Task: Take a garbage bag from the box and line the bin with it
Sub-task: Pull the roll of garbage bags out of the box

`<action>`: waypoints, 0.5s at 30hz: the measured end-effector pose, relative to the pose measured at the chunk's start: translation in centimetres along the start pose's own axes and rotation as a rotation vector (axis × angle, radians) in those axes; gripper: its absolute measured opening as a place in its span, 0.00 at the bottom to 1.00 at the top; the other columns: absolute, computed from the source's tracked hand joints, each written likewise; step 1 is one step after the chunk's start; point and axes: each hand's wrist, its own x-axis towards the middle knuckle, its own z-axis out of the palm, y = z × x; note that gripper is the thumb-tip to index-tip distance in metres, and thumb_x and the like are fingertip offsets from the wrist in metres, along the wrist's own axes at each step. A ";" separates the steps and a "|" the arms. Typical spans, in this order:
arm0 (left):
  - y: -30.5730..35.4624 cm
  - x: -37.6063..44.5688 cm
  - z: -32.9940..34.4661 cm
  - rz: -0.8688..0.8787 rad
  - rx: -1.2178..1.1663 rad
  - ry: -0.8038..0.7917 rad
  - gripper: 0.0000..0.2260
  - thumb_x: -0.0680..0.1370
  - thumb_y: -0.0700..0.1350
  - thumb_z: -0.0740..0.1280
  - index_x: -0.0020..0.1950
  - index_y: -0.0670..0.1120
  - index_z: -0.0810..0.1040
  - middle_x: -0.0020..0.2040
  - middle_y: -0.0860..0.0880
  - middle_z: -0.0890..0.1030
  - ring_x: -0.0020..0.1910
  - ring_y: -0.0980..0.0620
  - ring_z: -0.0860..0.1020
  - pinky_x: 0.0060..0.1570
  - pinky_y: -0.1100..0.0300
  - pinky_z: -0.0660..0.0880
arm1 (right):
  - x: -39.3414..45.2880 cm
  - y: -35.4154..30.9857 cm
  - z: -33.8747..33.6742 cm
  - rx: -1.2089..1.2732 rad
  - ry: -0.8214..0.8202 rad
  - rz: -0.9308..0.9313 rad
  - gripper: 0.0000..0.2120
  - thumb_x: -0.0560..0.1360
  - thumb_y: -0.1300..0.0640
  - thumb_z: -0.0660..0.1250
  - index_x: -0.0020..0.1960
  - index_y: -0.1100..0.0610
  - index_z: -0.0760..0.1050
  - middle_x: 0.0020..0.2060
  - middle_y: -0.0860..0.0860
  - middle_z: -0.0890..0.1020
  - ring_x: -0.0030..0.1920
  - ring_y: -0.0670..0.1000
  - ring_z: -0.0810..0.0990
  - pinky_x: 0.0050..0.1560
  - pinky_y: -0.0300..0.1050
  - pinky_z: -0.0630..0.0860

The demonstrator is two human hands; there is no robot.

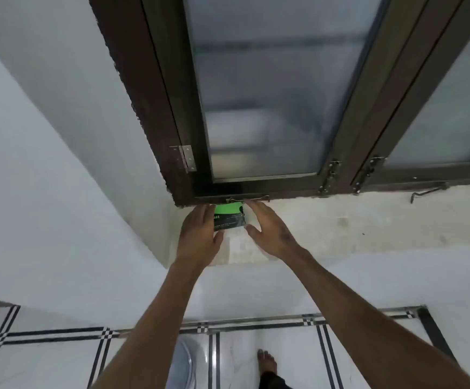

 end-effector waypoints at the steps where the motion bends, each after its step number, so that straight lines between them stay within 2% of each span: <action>1: -0.2 0.5 0.3 -0.004 0.001 -0.025 0.30 0.77 0.50 0.71 0.75 0.43 0.67 0.73 0.43 0.72 0.72 0.43 0.71 0.72 0.49 0.68 | 0.8 0.3 0.2 0.045 -0.009 -0.002 0.30 0.80 0.57 0.66 0.78 0.51 0.59 0.76 0.51 0.67 0.75 0.53 0.66 0.73 0.50 0.68; 5: -0.6 1.4 0.9 -0.019 -0.017 -0.017 0.31 0.73 0.48 0.75 0.73 0.41 0.69 0.70 0.40 0.74 0.68 0.39 0.73 0.69 0.44 0.70 | 2.7 0.6 0.4 0.143 -0.125 -0.004 0.32 0.78 0.60 0.69 0.78 0.50 0.61 0.74 0.51 0.70 0.73 0.53 0.69 0.70 0.47 0.70; 7: -1.1 1.7 1.1 -0.010 -0.032 -0.013 0.29 0.75 0.48 0.73 0.73 0.43 0.69 0.69 0.41 0.73 0.67 0.40 0.73 0.69 0.44 0.69 | 3.1 1.0 0.6 0.183 -0.103 0.002 0.32 0.77 0.62 0.70 0.77 0.50 0.63 0.73 0.51 0.72 0.71 0.52 0.70 0.70 0.49 0.71; 11: -2.0 1.7 0.5 0.009 -0.188 -0.102 0.24 0.79 0.49 0.68 0.74 0.47 0.69 0.69 0.47 0.71 0.66 0.47 0.70 0.63 0.53 0.72 | 2.7 1.7 0.6 0.223 -0.085 0.014 0.30 0.73 0.61 0.75 0.73 0.51 0.69 0.67 0.51 0.76 0.64 0.50 0.76 0.65 0.47 0.76; 15: -2.2 1.6 -0.3 0.026 -0.347 -0.154 0.23 0.79 0.48 0.69 0.73 0.49 0.70 0.68 0.51 0.69 0.66 0.51 0.68 0.59 0.58 0.72 | 0.7 2.5 -0.6 0.307 0.035 0.034 0.21 0.72 0.58 0.77 0.63 0.51 0.76 0.57 0.49 0.79 0.54 0.45 0.81 0.59 0.39 0.79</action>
